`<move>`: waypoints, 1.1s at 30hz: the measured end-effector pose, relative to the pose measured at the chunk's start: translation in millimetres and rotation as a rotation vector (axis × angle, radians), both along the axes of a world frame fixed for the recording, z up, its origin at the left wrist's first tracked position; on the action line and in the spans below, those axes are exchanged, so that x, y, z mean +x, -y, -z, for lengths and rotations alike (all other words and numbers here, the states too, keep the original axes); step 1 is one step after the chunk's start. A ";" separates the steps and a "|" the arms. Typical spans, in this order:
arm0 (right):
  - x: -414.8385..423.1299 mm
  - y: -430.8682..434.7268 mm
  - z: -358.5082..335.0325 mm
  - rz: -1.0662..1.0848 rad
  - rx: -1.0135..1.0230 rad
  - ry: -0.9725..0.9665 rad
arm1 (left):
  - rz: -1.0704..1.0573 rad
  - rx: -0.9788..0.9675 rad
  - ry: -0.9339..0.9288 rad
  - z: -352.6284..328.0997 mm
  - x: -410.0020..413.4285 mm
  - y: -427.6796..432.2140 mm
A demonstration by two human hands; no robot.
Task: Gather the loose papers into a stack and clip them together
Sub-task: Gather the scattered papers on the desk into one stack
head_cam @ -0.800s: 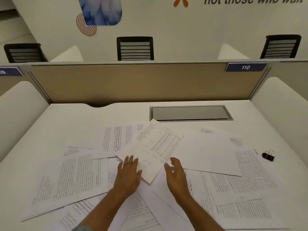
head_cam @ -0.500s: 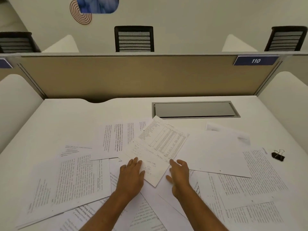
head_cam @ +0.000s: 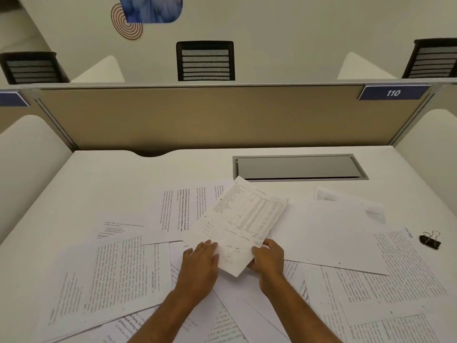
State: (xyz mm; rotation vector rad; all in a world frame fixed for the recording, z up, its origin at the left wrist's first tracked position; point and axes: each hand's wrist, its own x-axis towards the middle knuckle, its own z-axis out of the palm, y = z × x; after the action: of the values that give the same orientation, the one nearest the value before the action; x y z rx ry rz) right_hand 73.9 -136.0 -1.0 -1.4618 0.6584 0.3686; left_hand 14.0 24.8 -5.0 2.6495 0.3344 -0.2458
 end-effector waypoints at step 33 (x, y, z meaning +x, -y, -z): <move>61.1 259.5 -6.7 -0.182 -0.986 -0.121 | -0.729 -1.124 0.074 -4.6 39.9 23.8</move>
State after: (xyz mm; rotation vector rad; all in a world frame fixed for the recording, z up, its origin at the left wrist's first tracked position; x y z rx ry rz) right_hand 135.0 -395.5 5.8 -2.4619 0.8595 0.2774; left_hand 53.9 1.0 -0.5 1.3221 0.8103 -0.0519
